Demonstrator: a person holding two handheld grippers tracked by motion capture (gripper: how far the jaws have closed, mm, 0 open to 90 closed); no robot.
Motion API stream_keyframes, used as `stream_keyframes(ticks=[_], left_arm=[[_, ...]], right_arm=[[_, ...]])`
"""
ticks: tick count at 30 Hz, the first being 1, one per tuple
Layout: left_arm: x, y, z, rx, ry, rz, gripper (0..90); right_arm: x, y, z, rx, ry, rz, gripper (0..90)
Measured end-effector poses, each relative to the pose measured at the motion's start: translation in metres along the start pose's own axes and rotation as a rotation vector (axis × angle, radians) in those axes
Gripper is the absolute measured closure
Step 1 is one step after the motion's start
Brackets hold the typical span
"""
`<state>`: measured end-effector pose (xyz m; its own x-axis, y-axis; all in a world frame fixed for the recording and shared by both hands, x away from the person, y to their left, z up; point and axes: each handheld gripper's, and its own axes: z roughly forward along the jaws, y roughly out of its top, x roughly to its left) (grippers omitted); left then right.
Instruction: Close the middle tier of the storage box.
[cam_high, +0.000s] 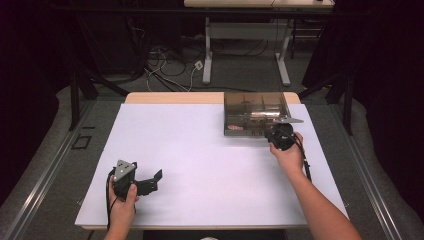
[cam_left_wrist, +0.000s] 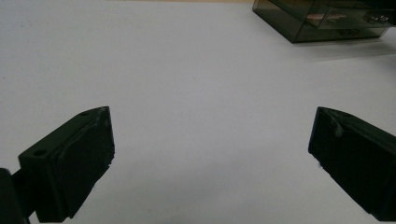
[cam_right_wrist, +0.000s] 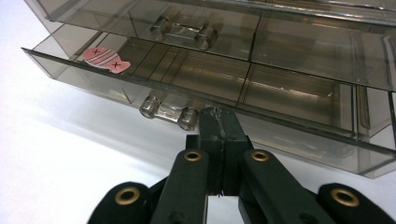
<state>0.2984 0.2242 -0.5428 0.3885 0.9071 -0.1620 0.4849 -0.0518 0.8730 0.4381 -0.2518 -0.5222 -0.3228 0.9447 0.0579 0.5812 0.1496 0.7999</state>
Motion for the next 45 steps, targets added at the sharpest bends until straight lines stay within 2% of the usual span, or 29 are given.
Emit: stream_keyframes(ticks=[4, 8, 18, 22, 31, 35, 41, 45], left_arm=[[0.000, 0.000, 0.000, 0.000, 0.000, -0.001, 0.4], [0.000, 0.000, 0.000, 0.001, -0.001, -0.001, 0.4], [0.000, 0.000, 0.001, 0.004, -0.002, -0.002, 0.5], [0.000, -0.001, 0.001, 0.003, -0.002, -0.002, 0.4], [0.000, -0.001, 0.001, 0.004, -0.003, -0.003, 0.5], [0.000, -0.001, 0.001, 0.003, -0.003, -0.006, 0.5], [0.000, -0.001, 0.000, 0.002, -0.004, -0.007, 0.4], [0.000, -0.001, 0.000, 0.001, -0.004, -0.010, 0.4]], right_arm=[[-0.001, -0.001, 0.003, -0.004, -0.009, 0.011, 90.0], [-0.002, -0.001, 0.005, -0.012, -0.028, 0.002, 90.0], [-0.004, -0.003, 0.010, -0.043, -0.037, 0.026, 90.0], [-0.005, -0.003, 0.013, -0.053, -0.048, 0.004, 90.0], [-0.010, -0.004, 0.019, -0.061, -0.065, 0.030, 90.0], [-0.012, -0.005, 0.022, -0.070, -0.064, 0.061, 90.0], [-0.013, -0.006, 0.026, -0.087, -0.068, 0.036, 90.0], [-0.011, -0.006, 0.027, -0.077, -0.074, 0.029, 90.0]])
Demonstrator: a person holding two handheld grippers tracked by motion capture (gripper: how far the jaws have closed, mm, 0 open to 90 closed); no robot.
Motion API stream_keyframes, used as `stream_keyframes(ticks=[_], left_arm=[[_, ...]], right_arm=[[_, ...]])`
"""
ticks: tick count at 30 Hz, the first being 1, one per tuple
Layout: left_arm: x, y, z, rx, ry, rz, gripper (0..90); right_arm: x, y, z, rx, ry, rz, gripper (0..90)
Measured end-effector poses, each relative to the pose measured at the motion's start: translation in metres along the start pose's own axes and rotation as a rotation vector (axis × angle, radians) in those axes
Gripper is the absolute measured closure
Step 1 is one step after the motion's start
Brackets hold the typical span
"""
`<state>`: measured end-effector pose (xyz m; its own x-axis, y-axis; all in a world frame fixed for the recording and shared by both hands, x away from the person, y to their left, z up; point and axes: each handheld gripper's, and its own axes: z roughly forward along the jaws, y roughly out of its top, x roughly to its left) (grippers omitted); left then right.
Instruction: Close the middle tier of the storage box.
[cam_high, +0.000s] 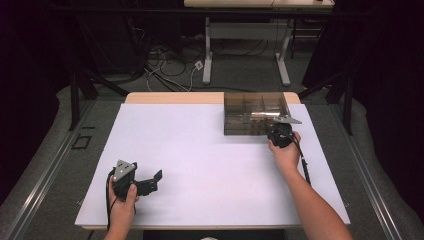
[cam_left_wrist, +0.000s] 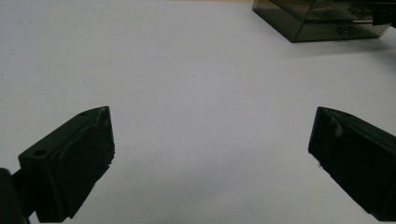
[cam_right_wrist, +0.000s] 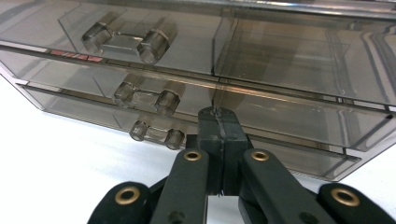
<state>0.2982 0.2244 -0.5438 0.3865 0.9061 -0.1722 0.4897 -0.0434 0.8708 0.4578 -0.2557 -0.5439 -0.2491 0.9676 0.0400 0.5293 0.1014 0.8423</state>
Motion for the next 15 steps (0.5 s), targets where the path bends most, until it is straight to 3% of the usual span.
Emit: stream_keyframes(ticks=[9, 15], left_arm=[[0.0006, 0.0002, 0.0003, 0.001, 0.001, -0.001, 0.4], [0.0016, 0.0005, 0.0000, -0.002, 0.004, -0.009, 0.4]], right_arm=[[-0.0005, 0.0002, -0.0015, 0.003, 0.015, 0.028, 90.0], [0.0004, 0.0015, -0.0058, 0.005, 0.028, 0.006, 90.0]])
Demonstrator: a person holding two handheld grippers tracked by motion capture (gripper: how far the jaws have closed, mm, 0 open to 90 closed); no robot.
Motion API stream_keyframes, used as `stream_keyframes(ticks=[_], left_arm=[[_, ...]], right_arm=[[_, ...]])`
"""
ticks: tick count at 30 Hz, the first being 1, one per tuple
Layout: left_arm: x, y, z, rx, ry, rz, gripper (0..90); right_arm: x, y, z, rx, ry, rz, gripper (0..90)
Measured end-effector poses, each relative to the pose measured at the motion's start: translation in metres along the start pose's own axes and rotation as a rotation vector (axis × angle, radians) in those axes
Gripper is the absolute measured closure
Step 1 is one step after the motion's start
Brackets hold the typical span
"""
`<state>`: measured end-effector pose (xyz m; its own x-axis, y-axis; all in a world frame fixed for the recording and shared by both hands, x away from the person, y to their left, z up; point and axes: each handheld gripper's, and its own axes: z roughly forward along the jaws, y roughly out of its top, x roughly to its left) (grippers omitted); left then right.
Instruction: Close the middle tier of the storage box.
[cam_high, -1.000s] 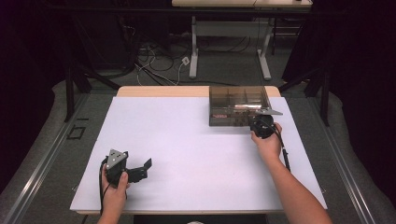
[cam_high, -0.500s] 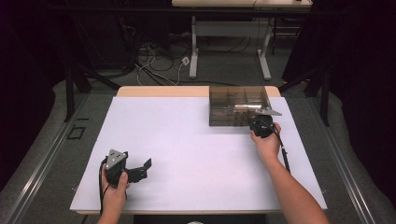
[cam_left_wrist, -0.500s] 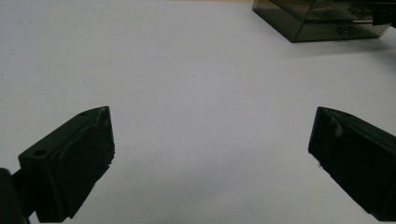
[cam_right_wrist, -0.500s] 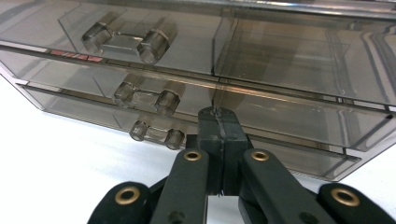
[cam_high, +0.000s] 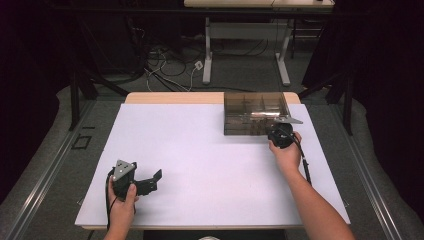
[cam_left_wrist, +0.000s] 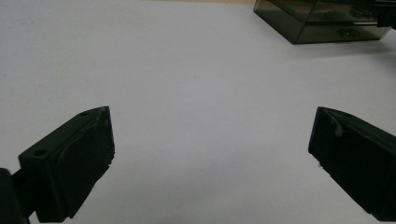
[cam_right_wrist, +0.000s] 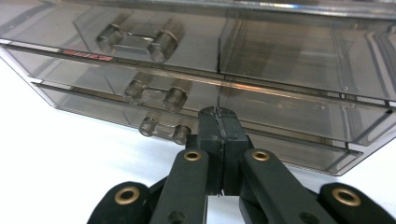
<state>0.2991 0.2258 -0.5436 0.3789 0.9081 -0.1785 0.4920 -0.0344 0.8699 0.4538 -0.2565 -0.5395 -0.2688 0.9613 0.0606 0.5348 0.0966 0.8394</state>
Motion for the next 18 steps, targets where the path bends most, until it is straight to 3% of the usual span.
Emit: stream_keyframes(ticks=[13, 18], left_arm=[[0.001, 0.001, 0.000, -0.005, 0.002, -0.004, 0.4], [-0.001, 0.001, -0.001, -0.008, 0.006, -0.001, 0.5]], right_arm=[[0.002, 0.004, -0.011, -0.001, 0.024, -0.033, 86.6], [0.005, 0.005, -0.016, -0.011, 0.035, -0.015, 80.7]])
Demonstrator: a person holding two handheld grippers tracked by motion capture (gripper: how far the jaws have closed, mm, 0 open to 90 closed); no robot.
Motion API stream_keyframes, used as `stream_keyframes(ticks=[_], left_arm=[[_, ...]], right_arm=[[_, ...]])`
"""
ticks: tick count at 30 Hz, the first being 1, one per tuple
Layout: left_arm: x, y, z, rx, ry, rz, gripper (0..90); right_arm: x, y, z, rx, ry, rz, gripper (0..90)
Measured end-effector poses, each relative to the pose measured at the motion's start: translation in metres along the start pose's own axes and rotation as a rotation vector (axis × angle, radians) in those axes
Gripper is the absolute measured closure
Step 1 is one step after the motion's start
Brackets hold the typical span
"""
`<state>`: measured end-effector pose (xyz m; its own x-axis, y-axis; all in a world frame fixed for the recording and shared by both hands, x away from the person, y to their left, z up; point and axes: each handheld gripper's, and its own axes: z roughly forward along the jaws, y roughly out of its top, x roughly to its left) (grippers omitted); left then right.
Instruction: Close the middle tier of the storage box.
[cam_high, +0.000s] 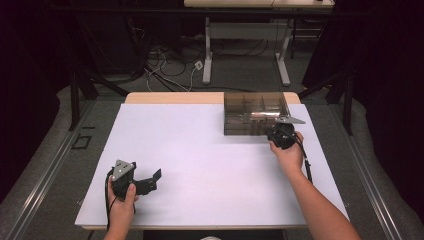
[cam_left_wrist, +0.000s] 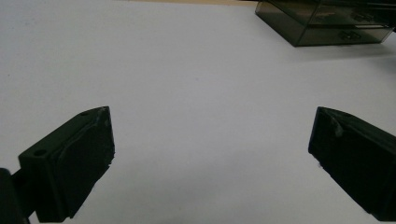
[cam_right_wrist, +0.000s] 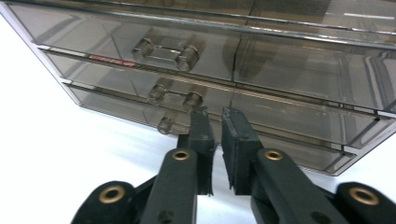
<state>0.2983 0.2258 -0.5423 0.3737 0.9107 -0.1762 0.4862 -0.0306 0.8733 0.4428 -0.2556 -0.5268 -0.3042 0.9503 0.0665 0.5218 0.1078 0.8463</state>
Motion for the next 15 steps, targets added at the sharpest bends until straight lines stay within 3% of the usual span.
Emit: stream_keyframes(ticks=[6, 15], left_arm=[[0.000, 0.000, 0.002, 0.005, -0.002, 0.004, 0.4], [0.000, 0.001, 0.004, 0.006, -0.004, 0.001, 0.5]], right_arm=[[0.006, 0.001, -0.008, -0.028, 0.013, -0.026, 67.8], [0.013, 0.003, -0.017, -0.060, 0.074, -0.051, 43.3]])
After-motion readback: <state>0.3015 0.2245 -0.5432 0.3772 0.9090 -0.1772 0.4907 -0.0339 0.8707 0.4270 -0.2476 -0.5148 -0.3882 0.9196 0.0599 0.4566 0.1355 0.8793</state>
